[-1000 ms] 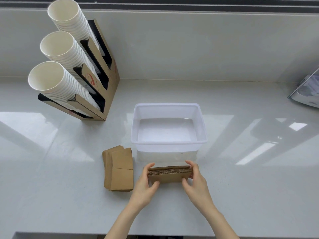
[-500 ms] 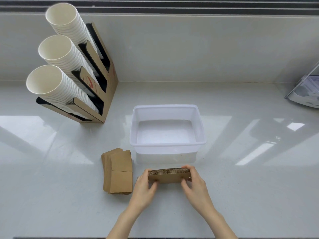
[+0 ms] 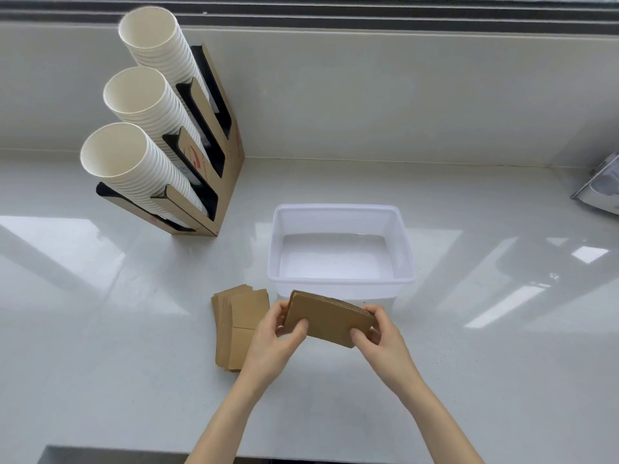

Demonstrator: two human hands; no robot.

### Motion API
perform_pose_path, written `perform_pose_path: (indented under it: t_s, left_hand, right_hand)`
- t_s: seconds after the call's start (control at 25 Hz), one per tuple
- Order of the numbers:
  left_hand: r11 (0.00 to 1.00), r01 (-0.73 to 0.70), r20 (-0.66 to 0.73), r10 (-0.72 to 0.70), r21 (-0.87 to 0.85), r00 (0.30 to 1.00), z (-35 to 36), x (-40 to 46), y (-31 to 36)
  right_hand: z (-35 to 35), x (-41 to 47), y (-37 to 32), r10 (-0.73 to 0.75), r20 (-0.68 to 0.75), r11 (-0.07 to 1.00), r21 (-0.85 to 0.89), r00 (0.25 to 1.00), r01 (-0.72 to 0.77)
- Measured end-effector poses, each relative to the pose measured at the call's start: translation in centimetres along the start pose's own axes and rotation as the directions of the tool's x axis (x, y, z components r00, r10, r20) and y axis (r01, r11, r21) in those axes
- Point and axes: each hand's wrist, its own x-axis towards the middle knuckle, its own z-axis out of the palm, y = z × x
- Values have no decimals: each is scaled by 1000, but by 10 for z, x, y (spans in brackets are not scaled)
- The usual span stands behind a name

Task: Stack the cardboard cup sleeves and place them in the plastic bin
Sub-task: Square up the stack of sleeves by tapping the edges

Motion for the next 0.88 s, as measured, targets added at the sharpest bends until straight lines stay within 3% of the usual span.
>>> perform_pose_path:
  t_s: [0.12,0.4,0.6,0.88]
  left_hand:
    - [998,-2,-31,0,-70,1000,-12,0,4]
    - [999,-9,-45,7,-36,999,-46,6,9]
    - [1000,4,-35,-4,1,999,-60,12,11]
    - [991,127,-252,-114,34,961,-82,12,-5]
  right_hand:
    - [12,-1,-8,8,89,1000,-30,996,-5]
    - [34,2,-31,-25,266,999,-17,964,30]
    - [59,12,-44,-24,284,1000,-6,958,27]
    - [92,21,-37,176,213,981,37,961,-188]
